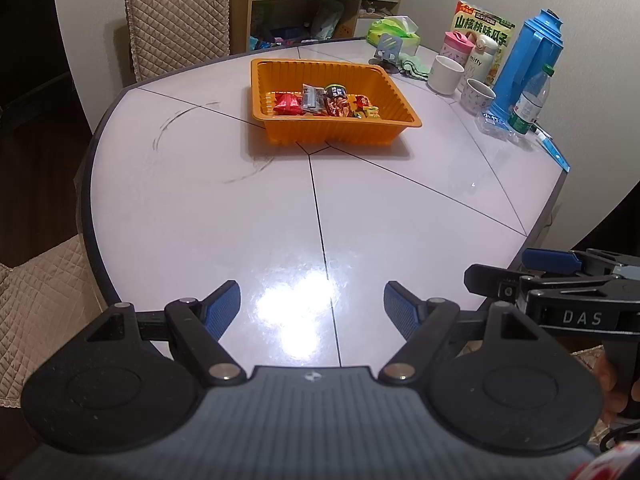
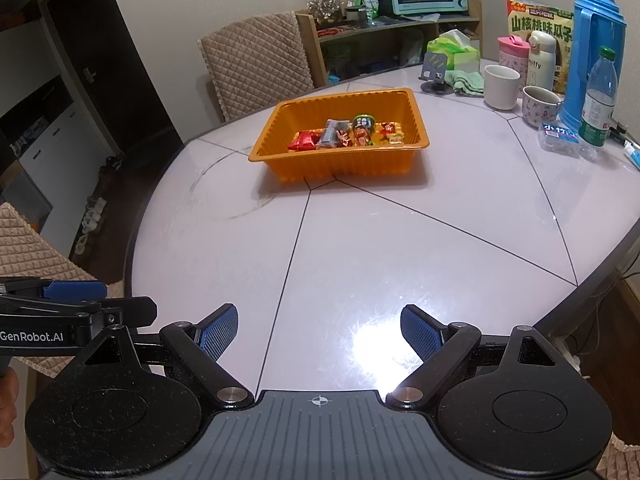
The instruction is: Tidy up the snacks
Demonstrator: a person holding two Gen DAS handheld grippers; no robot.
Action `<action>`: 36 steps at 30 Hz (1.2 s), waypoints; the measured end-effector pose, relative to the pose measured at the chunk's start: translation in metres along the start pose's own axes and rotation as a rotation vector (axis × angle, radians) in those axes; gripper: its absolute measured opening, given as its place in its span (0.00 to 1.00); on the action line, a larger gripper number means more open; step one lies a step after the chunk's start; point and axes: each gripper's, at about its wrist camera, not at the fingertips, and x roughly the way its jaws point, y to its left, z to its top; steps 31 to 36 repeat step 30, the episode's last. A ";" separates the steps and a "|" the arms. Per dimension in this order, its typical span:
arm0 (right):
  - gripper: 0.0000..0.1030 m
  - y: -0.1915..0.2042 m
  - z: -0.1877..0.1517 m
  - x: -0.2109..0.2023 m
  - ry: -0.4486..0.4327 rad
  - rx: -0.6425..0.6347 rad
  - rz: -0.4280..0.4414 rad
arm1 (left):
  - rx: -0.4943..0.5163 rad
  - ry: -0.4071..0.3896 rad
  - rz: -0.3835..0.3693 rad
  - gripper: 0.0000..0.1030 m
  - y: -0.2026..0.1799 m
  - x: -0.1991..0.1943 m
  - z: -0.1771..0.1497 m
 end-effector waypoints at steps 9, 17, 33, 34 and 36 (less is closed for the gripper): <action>0.85 0.000 0.001 0.000 0.001 0.000 0.000 | -0.002 0.000 0.000 0.75 0.001 0.000 0.005; 0.85 0.003 0.005 0.001 0.006 -0.002 0.003 | -0.003 0.001 0.000 0.75 0.001 0.000 0.005; 0.85 -0.001 0.013 0.010 0.017 -0.003 0.010 | -0.013 0.011 0.003 0.76 0.001 0.011 0.022; 0.85 -0.001 0.013 0.010 0.017 -0.003 0.010 | -0.013 0.011 0.003 0.76 0.001 0.011 0.022; 0.85 -0.001 0.013 0.010 0.017 -0.003 0.010 | -0.013 0.011 0.003 0.76 0.001 0.011 0.022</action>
